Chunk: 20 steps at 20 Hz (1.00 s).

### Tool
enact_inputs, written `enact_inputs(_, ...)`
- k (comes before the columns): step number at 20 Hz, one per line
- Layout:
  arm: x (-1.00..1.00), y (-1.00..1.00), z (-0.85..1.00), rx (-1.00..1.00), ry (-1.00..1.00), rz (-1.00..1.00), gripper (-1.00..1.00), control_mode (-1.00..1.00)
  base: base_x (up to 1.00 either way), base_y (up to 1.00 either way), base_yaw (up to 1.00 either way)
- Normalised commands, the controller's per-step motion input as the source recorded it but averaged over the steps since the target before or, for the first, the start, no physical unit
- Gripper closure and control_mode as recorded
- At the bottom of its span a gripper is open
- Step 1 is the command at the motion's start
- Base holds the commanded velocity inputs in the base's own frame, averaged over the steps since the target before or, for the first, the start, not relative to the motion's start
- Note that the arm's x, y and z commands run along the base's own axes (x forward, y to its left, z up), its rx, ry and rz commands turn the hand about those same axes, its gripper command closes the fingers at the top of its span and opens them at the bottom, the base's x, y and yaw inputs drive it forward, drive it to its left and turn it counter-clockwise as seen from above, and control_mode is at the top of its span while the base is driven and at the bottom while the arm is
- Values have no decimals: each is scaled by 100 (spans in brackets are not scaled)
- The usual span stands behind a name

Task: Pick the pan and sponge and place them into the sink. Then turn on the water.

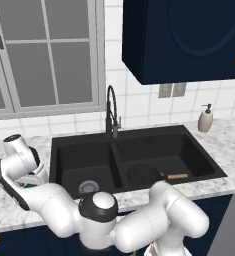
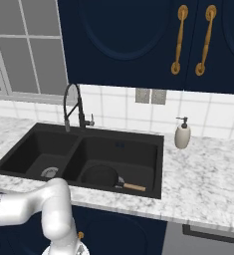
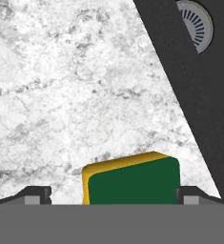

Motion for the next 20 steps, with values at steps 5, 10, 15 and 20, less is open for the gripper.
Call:
enact_inputs(5, -5, 0, -69, 0, -14, 0, -100, -100, 0, 0, 0)
enact_inputs(10, -11, -1, -79, 0, -18, 0, -100, -100, 0, 0, 0)
enact_inputs(15, -30, -17, -91, 1, -11, 0, -100, -100, 0, 0, 0)
enact_inputs(20, -20, -22, -100, 2, -8, 1, -100, -100, 0, 0, 0)
